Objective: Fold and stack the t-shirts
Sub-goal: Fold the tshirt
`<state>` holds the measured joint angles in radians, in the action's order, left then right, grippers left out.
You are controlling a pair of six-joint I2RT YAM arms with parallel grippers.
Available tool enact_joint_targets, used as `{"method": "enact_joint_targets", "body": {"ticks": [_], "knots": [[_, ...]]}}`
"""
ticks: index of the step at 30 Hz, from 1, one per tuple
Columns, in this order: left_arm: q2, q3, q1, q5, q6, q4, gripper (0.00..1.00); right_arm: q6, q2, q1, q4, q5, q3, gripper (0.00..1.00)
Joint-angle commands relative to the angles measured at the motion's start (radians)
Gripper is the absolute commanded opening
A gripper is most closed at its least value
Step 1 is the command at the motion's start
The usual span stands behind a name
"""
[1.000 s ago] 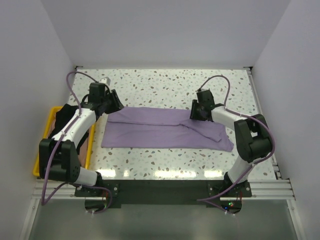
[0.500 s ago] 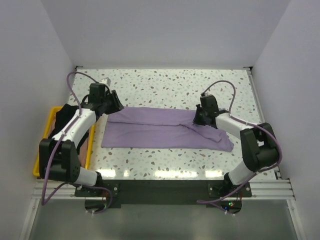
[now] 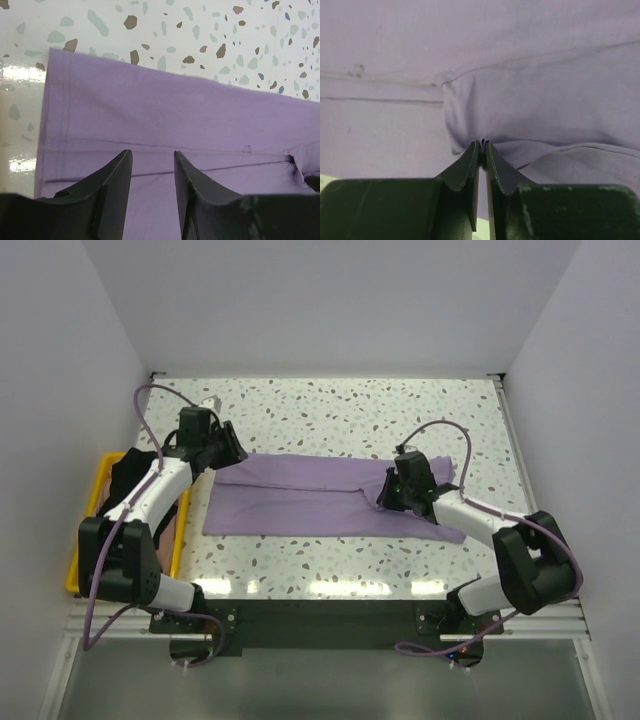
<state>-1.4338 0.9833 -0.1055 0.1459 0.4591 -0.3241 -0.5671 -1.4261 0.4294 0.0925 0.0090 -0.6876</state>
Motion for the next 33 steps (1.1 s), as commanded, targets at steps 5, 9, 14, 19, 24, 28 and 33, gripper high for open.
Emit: {"method": "enact_joint_targets", "body": {"ticks": [5,9,14,19,24,28,33], "knots": [[0.016,-0.009,0.000,0.009,-0.023,0.014,0.44,-0.068,0.093,0.088,-0.088,0.065,0.079,0.16],[0.018,-0.012,-0.002,0.011,-0.023,0.014,0.44,-0.092,0.108,0.124,-0.123,0.078,0.106,0.18],[0.016,-0.014,-0.002,0.015,-0.023,0.016,0.44,-0.106,0.109,0.154,-0.148,0.086,0.108,0.27],[0.016,-0.014,-0.002,0.017,-0.025,0.014,0.44,-0.111,0.113,0.169,-0.137,0.078,0.074,0.32],[0.018,-0.014,-0.002,0.015,-0.025,0.013,0.44,-0.117,0.147,0.172,-0.062,0.126,0.043,0.36],[0.013,-0.021,-0.002,0.020,-0.017,0.014,0.45,-0.109,0.165,0.170,0.071,0.215,0.005,0.39],[0.006,-0.064,-0.010,0.021,0.029,0.014,0.45,-0.117,0.182,0.158,0.213,0.344,-0.020,0.46]]}}
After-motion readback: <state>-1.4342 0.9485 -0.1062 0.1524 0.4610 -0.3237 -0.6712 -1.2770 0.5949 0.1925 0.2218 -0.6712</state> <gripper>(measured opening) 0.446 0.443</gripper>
